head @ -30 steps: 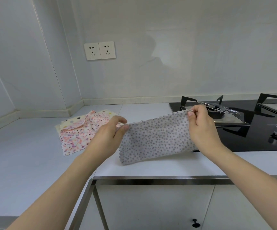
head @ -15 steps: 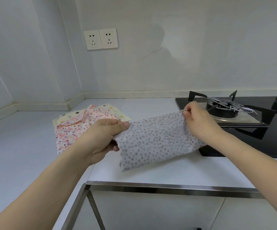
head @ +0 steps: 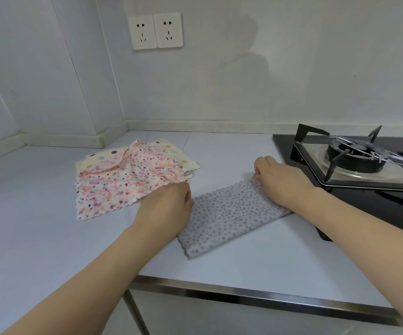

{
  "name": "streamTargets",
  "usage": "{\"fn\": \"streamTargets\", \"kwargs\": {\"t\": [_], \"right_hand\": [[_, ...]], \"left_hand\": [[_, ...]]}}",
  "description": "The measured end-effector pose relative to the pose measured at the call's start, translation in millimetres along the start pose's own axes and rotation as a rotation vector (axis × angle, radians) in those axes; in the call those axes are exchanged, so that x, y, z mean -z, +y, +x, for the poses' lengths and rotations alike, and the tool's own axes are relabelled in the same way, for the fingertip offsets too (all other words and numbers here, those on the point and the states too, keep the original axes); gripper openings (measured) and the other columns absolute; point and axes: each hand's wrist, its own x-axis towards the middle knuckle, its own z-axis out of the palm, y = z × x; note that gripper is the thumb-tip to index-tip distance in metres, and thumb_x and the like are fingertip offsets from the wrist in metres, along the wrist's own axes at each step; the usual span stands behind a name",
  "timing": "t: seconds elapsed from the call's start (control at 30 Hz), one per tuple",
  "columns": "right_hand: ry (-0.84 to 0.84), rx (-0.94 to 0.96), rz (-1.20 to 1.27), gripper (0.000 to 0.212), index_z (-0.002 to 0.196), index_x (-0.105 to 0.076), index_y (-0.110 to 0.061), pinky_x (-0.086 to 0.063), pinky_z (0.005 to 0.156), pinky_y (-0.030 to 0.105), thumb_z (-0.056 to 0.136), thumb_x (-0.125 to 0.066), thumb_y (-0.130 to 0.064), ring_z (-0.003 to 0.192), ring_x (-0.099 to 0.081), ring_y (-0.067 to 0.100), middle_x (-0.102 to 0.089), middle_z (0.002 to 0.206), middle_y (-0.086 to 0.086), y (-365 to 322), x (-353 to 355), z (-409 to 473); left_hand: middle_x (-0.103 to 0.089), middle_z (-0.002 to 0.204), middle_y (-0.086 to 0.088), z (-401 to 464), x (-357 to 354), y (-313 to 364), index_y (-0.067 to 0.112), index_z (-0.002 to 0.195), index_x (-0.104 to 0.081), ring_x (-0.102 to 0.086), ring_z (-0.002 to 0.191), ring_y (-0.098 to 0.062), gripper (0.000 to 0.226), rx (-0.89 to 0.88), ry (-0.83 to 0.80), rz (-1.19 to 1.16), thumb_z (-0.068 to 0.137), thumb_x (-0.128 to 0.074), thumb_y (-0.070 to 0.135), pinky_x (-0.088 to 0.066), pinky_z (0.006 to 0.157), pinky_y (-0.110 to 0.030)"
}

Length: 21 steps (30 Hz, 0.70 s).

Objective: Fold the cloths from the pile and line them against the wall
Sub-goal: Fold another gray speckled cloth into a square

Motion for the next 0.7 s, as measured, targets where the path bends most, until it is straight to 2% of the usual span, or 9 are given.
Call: {"fn": "streamTargets", "kwargs": {"t": [0.1,0.17,0.23,0.3,0.37,0.43,0.47,0.6,0.7], "right_hand": [[0.096,-0.016,0.062,0.031,0.122,-0.047,-0.012,-0.045,0.083,0.042,0.093,-0.049,-0.022,0.101,-0.048,0.032,-0.043,0.121,0.010,-11.9,15.0,-3.5],[0.053,0.018,0.143,0.036,0.127,-0.047,-0.016,-0.039,0.093,0.041,0.094,-0.046,-0.030,0.111,-0.044,0.031,-0.040,0.128,0.009,-29.1,21.5,-10.9],[-0.123,0.039,0.224,0.044,0.139,-0.039,-0.023,-0.028,0.108,0.042,0.098,-0.036,-0.039,0.130,-0.034,0.030,-0.034,0.143,0.006,-43.7,14.2,-22.0],[-0.268,0.010,0.295,0.050,0.149,-0.023,-0.030,-0.009,0.118,0.040,0.101,-0.022,-0.045,0.145,-0.013,0.024,-0.018,0.158,0.001,-49.5,2.7,-30.9],[-0.327,-0.010,0.298,0.053,0.152,-0.010,-0.034,0.003,0.119,0.038,0.101,-0.015,-0.047,0.148,0.002,0.019,-0.002,0.162,-0.003,-47.8,-1.2,-32.3],[-0.360,-0.007,0.254,0.054,0.153,-0.003,-0.036,0.006,0.119,0.040,0.101,-0.012,-0.048,0.148,0.008,0.019,0.006,0.162,-0.003,-46.5,0.8,-30.5],[-0.370,-0.010,0.242,0.054,0.152,-0.001,-0.037,0.006,0.119,0.041,0.101,-0.012,-0.049,0.148,0.009,0.020,0.007,0.162,-0.003,-45.7,1.1,-29.3],[-0.380,-0.035,0.239,0.058,0.151,0.001,-0.041,0.006,0.119,0.044,0.097,-0.011,-0.058,0.148,0.010,0.020,0.009,0.162,-0.003,-42.6,-0.8,-30.3],[-0.366,-0.034,0.222,0.059,0.151,0.002,-0.041,0.005,0.119,0.043,0.097,-0.010,-0.059,0.148,0.010,0.019,0.008,0.162,-0.003,-42.9,-0.3,-29.0]], "left_hand": [[-0.057,0.089,-0.006,2.2,-3.0,4.6,0.012,0.090,-0.060,-0.052,0.082,-0.029,0.012,-0.120,0.184,0.246,0.083,-0.061,0.022,-0.040,0.067,-0.036],[-0.054,0.083,-0.009,-0.4,-3.9,19.6,0.008,0.083,-0.061,-0.050,0.076,-0.031,0.013,-0.205,0.289,0.237,0.072,-0.064,0.016,-0.039,0.062,-0.038],[-0.055,0.087,-0.011,-9.1,-12.7,34.3,0.007,0.086,-0.061,-0.051,0.080,-0.032,0.017,-0.269,0.239,0.110,0.077,-0.052,0.018,-0.044,0.066,-0.041],[-0.058,0.108,-0.013,-22.0,-23.3,43.1,0.005,0.107,-0.062,-0.053,0.100,-0.035,0.047,-0.242,0.063,0.005,0.087,-0.029,0.032,-0.047,0.083,-0.046],[-0.040,0.145,-0.010,-28.6,-27.2,41.8,0.008,0.142,-0.041,-0.034,0.134,-0.030,0.070,-0.151,-0.143,0.021,0.091,-0.013,0.047,-0.028,0.111,-0.045],[-0.011,0.161,-0.004,-29.9,-25.4,36.6,0.014,0.154,-0.013,-0.007,0.148,-0.021,0.071,-0.107,-0.266,0.039,0.096,-0.016,0.056,-0.004,0.120,-0.040],[-0.004,0.162,-0.003,-29.8,-22.6,36.5,0.016,0.155,-0.007,0.000,0.149,-0.020,0.073,-0.090,-0.290,0.042,0.097,-0.019,0.058,0.002,0.120,-0.040],[0.004,0.163,-0.004,-31.2,-21.8,36.9,0.016,0.155,0.001,0.007,0.149,-0.022,0.084,-0.039,-0.314,0.058,0.093,-0.021,0.067,0.007,0.119,-0.041],[0.003,0.163,-0.002,-30.2,-18.9,30.7,0.017,0.155,0.000,0.005,0.149,-0.021,0.091,-0.049,-0.344,0.077,0.088,-0.018,0.075,0.003,0.120,-0.044]]}}
